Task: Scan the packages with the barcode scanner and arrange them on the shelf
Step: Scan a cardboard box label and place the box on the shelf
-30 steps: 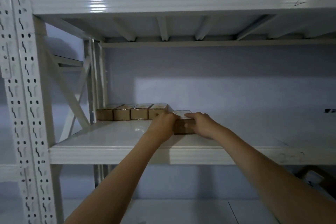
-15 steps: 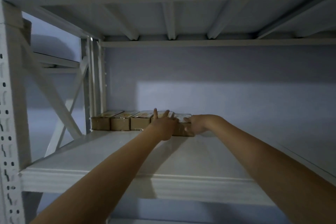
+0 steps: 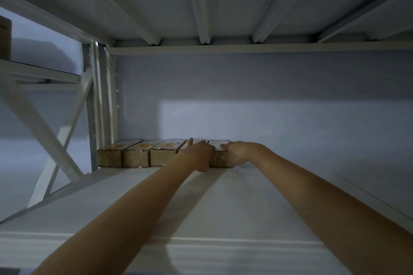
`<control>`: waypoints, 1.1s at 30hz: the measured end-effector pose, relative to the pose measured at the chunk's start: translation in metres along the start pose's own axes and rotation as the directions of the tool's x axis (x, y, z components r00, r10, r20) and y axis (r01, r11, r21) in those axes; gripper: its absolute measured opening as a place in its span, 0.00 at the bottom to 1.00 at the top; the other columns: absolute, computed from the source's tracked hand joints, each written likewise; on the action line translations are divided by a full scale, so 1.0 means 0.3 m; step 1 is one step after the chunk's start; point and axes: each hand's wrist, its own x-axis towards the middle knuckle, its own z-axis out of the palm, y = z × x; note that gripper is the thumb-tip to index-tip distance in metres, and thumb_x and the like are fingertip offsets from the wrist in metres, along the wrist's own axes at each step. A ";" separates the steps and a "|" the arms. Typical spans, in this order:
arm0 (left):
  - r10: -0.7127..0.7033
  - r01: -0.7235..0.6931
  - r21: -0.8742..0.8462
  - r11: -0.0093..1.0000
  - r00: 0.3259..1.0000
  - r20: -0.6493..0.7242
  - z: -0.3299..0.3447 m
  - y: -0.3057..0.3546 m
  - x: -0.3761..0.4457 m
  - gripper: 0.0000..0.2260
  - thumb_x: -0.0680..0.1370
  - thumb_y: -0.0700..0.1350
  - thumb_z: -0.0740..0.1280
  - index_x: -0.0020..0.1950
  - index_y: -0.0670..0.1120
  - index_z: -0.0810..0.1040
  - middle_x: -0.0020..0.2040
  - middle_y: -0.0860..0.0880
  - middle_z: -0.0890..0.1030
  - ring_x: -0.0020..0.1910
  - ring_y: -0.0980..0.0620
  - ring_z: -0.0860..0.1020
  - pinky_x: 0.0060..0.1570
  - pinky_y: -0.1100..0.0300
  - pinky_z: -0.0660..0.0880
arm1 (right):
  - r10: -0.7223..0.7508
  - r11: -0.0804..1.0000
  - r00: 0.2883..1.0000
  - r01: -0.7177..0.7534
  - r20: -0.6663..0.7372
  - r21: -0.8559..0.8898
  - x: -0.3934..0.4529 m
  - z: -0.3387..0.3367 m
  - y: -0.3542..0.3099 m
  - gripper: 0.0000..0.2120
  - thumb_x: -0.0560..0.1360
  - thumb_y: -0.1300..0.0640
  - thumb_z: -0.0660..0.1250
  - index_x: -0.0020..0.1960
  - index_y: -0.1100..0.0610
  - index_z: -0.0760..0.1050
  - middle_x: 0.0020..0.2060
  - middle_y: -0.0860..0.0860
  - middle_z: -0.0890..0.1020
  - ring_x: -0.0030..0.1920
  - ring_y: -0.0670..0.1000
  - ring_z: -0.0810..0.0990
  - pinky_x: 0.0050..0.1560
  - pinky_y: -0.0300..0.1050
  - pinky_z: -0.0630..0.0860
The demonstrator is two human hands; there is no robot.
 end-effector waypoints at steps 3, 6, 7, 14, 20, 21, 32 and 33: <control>-0.005 0.005 -0.001 1.000 1.000 -0.026 -0.003 0.008 0.011 0.16 0.76 0.43 0.63 0.63 0.44 0.74 0.61 0.44 0.75 0.68 0.47 0.69 0.74 0.38 0.52 | 0.001 0.999 1.000 -0.001 -0.005 0.039 0.005 0.012 0.003 0.30 0.84 0.50 0.58 0.82 0.55 0.52 0.78 0.55 0.61 0.75 0.56 0.65 0.74 0.44 0.62; -0.042 0.041 -0.046 0.998 0.998 -0.038 0.001 0.019 0.009 0.15 0.75 0.44 0.62 0.61 0.44 0.75 0.60 0.44 0.76 0.67 0.46 0.69 0.73 0.35 0.52 | -0.003 0.995 0.997 0.011 -0.073 0.104 0.004 0.024 0.001 0.32 0.81 0.48 0.63 0.80 0.55 0.57 0.77 0.57 0.64 0.76 0.59 0.64 0.75 0.53 0.62; -0.057 0.054 -0.077 0.996 0.997 -0.043 0.005 0.019 0.006 0.15 0.75 0.45 0.62 0.61 0.44 0.75 0.61 0.44 0.75 0.68 0.46 0.69 0.73 0.34 0.52 | -0.003 0.992 0.997 0.012 -0.072 0.122 -0.004 0.025 -0.004 0.33 0.81 0.48 0.63 0.81 0.55 0.55 0.78 0.57 0.62 0.77 0.59 0.63 0.76 0.54 0.61; -0.143 0.130 -0.221 0.967 0.989 -0.045 -0.014 0.016 -0.046 0.40 0.78 0.53 0.64 0.80 0.50 0.41 0.81 0.48 0.43 0.79 0.44 0.40 0.75 0.38 0.44 | 0.132 0.954 0.989 -0.107 -0.072 0.281 -0.118 0.007 -0.014 0.41 0.82 0.46 0.60 0.82 0.52 0.35 0.81 0.62 0.45 0.79 0.63 0.56 0.76 0.57 0.60; -0.054 -0.051 -0.436 0.898 0.973 -0.226 -0.147 0.234 -0.103 0.29 0.80 0.56 0.61 0.76 0.44 0.62 0.74 0.41 0.66 0.72 0.42 0.65 0.71 0.45 0.64 | 0.231 0.900 0.942 -0.112 -0.243 0.422 -0.297 -0.021 0.101 0.29 0.83 0.47 0.58 0.80 0.58 0.56 0.76 0.57 0.66 0.73 0.58 0.69 0.67 0.47 0.68; -0.026 -0.090 -0.471 0.877 0.972 -0.234 -0.154 0.283 -0.109 0.27 0.80 0.55 0.60 0.75 0.43 0.64 0.73 0.41 0.68 0.71 0.42 0.67 0.68 0.49 0.67 | 0.257 0.891 0.931 -0.124 -0.261 0.436 -0.338 -0.016 0.132 0.29 0.84 0.47 0.57 0.80 0.58 0.56 0.77 0.56 0.65 0.74 0.58 0.68 0.68 0.47 0.67; 0.003 -0.307 -0.762 0.570 0.928 -0.371 -0.223 0.946 -0.311 0.16 0.79 0.46 0.64 0.66 0.46 0.77 0.62 0.46 0.79 0.60 0.48 0.77 0.54 0.62 0.71 | 0.516 0.791 0.774 -0.265 -0.367 0.552 -1.024 0.140 0.591 0.27 0.83 0.49 0.60 0.80 0.54 0.60 0.77 0.54 0.65 0.74 0.56 0.68 0.72 0.47 0.65; -0.002 -0.333 -0.774 0.538 0.918 -0.396 -0.236 1.019 -0.342 0.15 0.79 0.46 0.64 0.64 0.46 0.78 0.60 0.47 0.81 0.58 0.48 0.78 0.52 0.62 0.70 | 0.536 0.782 0.753 -0.272 -0.382 0.561 -1.089 0.154 0.638 0.26 0.83 0.49 0.60 0.79 0.54 0.61 0.77 0.54 0.66 0.74 0.56 0.68 0.71 0.46 0.65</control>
